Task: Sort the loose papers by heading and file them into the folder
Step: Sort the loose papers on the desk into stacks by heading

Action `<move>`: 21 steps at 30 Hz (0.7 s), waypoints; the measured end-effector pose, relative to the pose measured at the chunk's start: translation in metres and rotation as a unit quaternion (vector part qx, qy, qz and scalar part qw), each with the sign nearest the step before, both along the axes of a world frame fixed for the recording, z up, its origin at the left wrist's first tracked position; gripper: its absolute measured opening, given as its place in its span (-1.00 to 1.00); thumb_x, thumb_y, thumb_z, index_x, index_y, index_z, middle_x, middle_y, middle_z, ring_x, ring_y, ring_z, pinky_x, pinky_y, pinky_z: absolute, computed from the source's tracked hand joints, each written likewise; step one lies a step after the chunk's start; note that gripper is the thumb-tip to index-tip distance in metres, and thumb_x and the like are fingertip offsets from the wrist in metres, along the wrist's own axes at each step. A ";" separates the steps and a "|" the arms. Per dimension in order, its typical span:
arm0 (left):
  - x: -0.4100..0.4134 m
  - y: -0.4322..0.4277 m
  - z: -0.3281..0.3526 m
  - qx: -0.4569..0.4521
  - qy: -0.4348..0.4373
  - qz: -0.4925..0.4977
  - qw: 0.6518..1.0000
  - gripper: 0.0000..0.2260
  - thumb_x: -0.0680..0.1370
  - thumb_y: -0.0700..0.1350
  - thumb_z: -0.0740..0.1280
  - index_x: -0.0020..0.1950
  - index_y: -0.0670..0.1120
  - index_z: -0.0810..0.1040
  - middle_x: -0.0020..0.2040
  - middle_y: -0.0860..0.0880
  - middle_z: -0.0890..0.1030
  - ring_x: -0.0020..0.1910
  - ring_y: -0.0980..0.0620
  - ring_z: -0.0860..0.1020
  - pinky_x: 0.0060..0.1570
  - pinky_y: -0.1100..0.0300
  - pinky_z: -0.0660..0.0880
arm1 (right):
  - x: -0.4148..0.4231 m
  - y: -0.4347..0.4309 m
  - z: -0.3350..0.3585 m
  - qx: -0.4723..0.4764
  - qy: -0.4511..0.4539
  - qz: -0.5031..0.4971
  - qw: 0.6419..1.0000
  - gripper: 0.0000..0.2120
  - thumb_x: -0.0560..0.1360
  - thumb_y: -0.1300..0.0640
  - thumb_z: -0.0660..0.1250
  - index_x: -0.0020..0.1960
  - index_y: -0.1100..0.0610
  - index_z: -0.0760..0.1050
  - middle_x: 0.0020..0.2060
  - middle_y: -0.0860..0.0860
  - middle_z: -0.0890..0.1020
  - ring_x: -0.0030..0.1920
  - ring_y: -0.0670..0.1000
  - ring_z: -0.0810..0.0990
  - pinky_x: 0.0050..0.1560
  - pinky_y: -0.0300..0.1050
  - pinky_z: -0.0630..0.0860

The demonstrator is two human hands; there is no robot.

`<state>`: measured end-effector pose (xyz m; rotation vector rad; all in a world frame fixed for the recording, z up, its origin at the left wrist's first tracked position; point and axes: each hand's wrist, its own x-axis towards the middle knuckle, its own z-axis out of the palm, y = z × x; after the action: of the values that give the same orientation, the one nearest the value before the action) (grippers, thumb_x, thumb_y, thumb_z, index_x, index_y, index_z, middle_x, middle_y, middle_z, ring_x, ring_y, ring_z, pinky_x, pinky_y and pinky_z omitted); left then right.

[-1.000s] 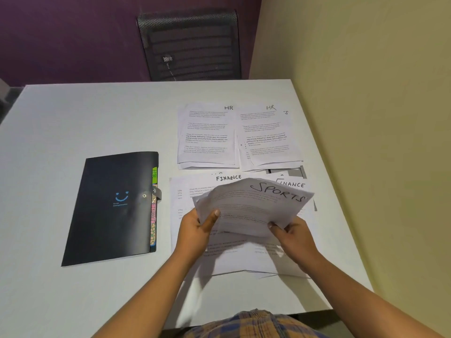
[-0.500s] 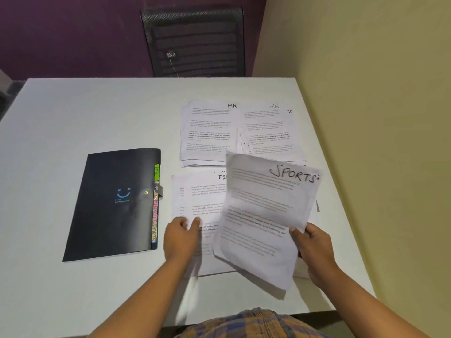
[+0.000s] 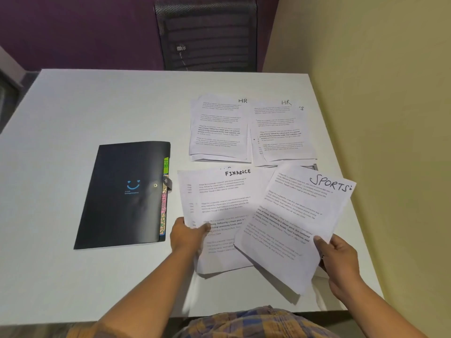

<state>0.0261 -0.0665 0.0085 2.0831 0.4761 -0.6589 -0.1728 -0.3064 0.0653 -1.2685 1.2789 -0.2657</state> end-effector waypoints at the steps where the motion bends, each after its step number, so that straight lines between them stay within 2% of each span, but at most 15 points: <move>1: 0.000 0.001 0.001 -0.009 0.000 0.011 1.000 -0.76 0.48 -0.06 0.48 0.05 -0.13 0.54 -0.06 -0.06 0.64 -0.23 0.00 0.58 -0.32 0.24 0.42 | 0.000 0.001 0.000 0.000 -0.002 0.002 1.000 -0.86 0.60 0.26 0.30 0.11 0.18 0.60 -0.08 0.07 0.69 -0.14 0.07 0.64 -0.14 -0.11 0.55; 3: -0.001 0.007 -0.001 -0.022 -0.005 0.017 1.000 -0.88 0.57 -0.06 0.36 -0.03 -0.11 0.59 -0.05 -0.07 0.67 -0.25 0.03 0.58 -0.31 0.23 0.47 | 0.001 0.002 0.000 -0.001 -0.004 0.008 1.000 -0.86 0.60 0.26 0.30 0.10 0.17 0.60 -0.09 0.07 0.69 -0.15 0.07 0.63 -0.12 -0.09 0.55; 5: -0.001 0.013 -0.002 -0.044 -0.006 0.023 0.999 -0.95 0.56 -0.16 0.35 -0.02 -0.09 0.60 -0.04 -0.05 0.68 -0.18 -0.03 0.62 -0.16 0.13 0.56 | 0.001 0.003 -0.001 0.001 -0.006 0.012 1.000 -0.86 0.60 0.26 0.30 0.10 0.18 0.60 -0.09 0.06 0.69 -0.15 0.08 0.63 -0.11 -0.08 0.55; 6: -0.002 0.016 -0.002 -0.059 -0.004 0.026 0.998 -0.92 0.54 -0.23 0.35 -0.02 -0.08 0.61 -0.04 -0.05 0.69 -0.17 -0.05 0.63 -0.14 0.09 0.58 | 0.001 0.004 -0.002 0.001 -0.005 0.014 1.000 -0.87 0.60 0.26 0.30 0.09 0.18 0.60 -0.09 0.07 0.69 -0.14 0.08 0.63 -0.10 -0.07 0.55; 9: -0.003 0.023 -0.003 -0.086 0.004 0.049 0.995 -0.75 0.47 -0.37 0.30 0.00 -0.08 0.63 -0.09 -0.13 0.71 -0.31 -0.09 0.60 -0.35 0.16 0.51 | 0.001 0.006 -0.004 0.002 0.002 0.022 1.000 -0.86 0.60 0.24 0.30 0.10 0.17 0.60 -0.06 0.07 0.70 -0.09 0.13 0.64 -0.06 -0.01 0.57; 13: -0.002 0.029 -0.004 -0.111 0.002 0.066 0.992 -0.74 0.48 -0.39 0.32 0.06 -0.09 0.63 -0.05 -0.13 0.70 -0.25 -0.13 0.62 -0.39 0.19 0.53 | 0.003 0.008 -0.004 -0.002 0.002 0.032 0.999 -0.86 0.60 0.24 0.29 0.09 0.16 0.59 -0.07 0.05 0.69 -0.09 0.12 0.63 -0.19 -0.07 0.53; 16: -0.001 0.030 -0.002 -0.110 -0.010 0.072 0.991 -0.75 0.47 -0.39 0.38 0.04 -0.09 0.60 -0.03 -0.12 0.69 -0.15 -0.15 0.65 -0.25 0.09 0.61 | 0.003 0.009 -0.004 -0.003 0.001 0.034 0.999 -0.87 0.60 0.25 0.29 0.07 0.15 0.60 -0.08 0.06 0.70 -0.13 0.09 0.63 -0.11 -0.04 0.53; 19: 0.001 0.030 -0.003 -0.128 -0.018 0.088 0.988 -0.61 0.37 -0.42 0.49 0.12 -0.13 0.53 -0.01 -0.09 0.67 -0.08 -0.12 0.66 -0.01 -0.03 0.62 | 0.004 0.008 -0.006 -0.010 0.003 0.035 0.999 -0.88 0.59 0.25 0.30 0.01 0.11 0.61 -0.08 0.07 0.70 -0.13 0.13 0.62 -0.03 0.03 0.52; 21: 0.000 0.032 -0.004 -0.158 -0.023 0.105 0.981 -0.64 0.39 -0.34 0.52 0.12 -0.11 0.56 -0.03 -0.06 0.69 -0.09 -0.09 0.68 -0.01 -0.02 0.63 | 0.005 0.008 -0.005 -0.011 0.001 0.035 0.999 -0.87 0.59 0.25 0.30 0.02 0.11 0.61 -0.09 0.06 0.70 -0.12 0.14 0.63 0.02 0.08 0.53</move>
<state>0.0259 -0.0349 0.0042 1.7170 0.5201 -0.5230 -0.1675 -0.2979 0.0601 -1.3291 1.2344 -0.2289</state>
